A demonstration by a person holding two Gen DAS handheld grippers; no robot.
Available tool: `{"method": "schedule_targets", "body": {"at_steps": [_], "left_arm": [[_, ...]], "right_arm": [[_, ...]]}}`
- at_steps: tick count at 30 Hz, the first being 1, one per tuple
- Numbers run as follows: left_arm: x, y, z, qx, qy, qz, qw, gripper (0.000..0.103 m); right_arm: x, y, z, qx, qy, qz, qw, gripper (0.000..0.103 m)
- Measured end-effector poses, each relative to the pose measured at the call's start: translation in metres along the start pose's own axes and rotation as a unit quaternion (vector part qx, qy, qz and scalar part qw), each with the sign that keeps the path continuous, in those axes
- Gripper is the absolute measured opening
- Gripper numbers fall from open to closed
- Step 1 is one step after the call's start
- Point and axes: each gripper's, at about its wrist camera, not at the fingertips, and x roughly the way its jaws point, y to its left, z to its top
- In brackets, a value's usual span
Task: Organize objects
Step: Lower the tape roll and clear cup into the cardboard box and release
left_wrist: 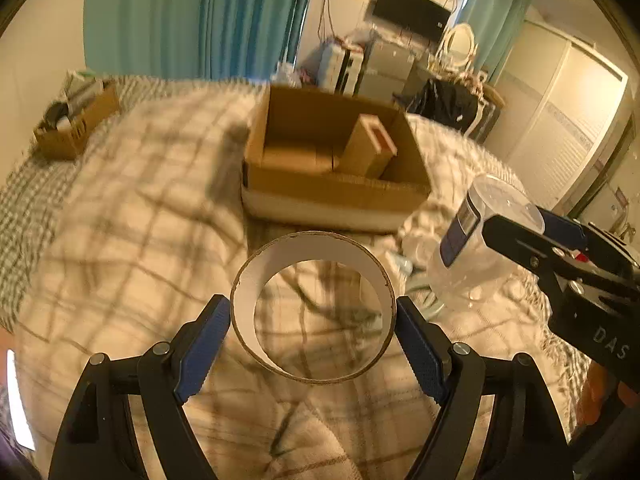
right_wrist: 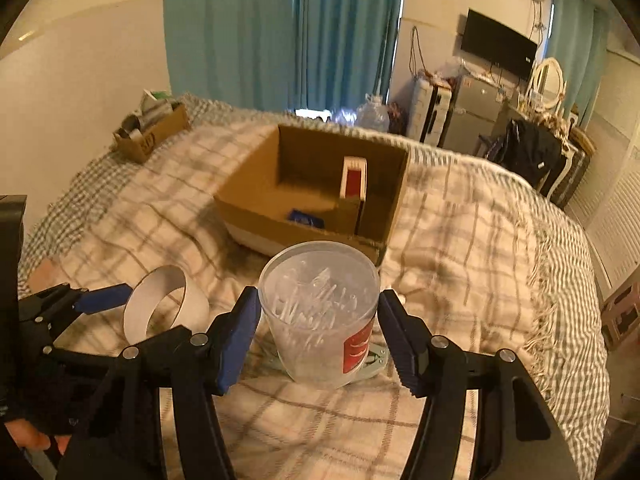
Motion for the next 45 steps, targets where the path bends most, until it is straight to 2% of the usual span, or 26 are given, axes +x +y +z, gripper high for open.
{"method": "schedule_targets", "body": {"at_steps": [7,15,21,25,33,37,43,45], "left_arm": [[-0.028,-0.001,0.04,0.016,-0.046,0.004,0.9988,0.084],[-0.022,0.0,0.093,0.028,-0.074,0.012,0.9968,0.084],[0.012,0.005,0.139,0.037,-0.082,0.024,0.9956,0.084],[0.045,0.007,0.16,0.046,-0.074,0.031,0.9957,0.084],[0.118,0.015,0.169,0.05,-0.033,0.032,0.9977,0.084],[0.142,0.015,0.166,0.058,-0.019,0.035,0.9975,0.084],[0.144,0.015,0.161,0.049,-0.017,0.022,0.9984,0.084],[0.142,0.013,0.161,0.045,-0.015,0.016,0.9987,0.085]], "right_arm": [[-0.026,-0.006,0.028,-0.002,-0.031,-0.003,1.0,0.06],[-0.02,-0.021,0.073,0.004,-0.057,0.01,0.998,0.06],[0.014,-0.031,0.119,0.021,-0.067,0.035,0.997,0.06],[0.064,-0.036,0.149,0.033,-0.053,0.048,0.997,0.06],[0.159,-0.047,0.163,0.063,-0.009,0.075,0.995,0.06],[0.17,-0.056,0.168,0.087,-0.021,0.111,0.99,0.06],[0.177,-0.05,0.178,0.081,-0.026,0.103,0.991,0.061],[0.176,-0.051,0.18,0.092,-0.033,0.112,0.989,0.062]]}}
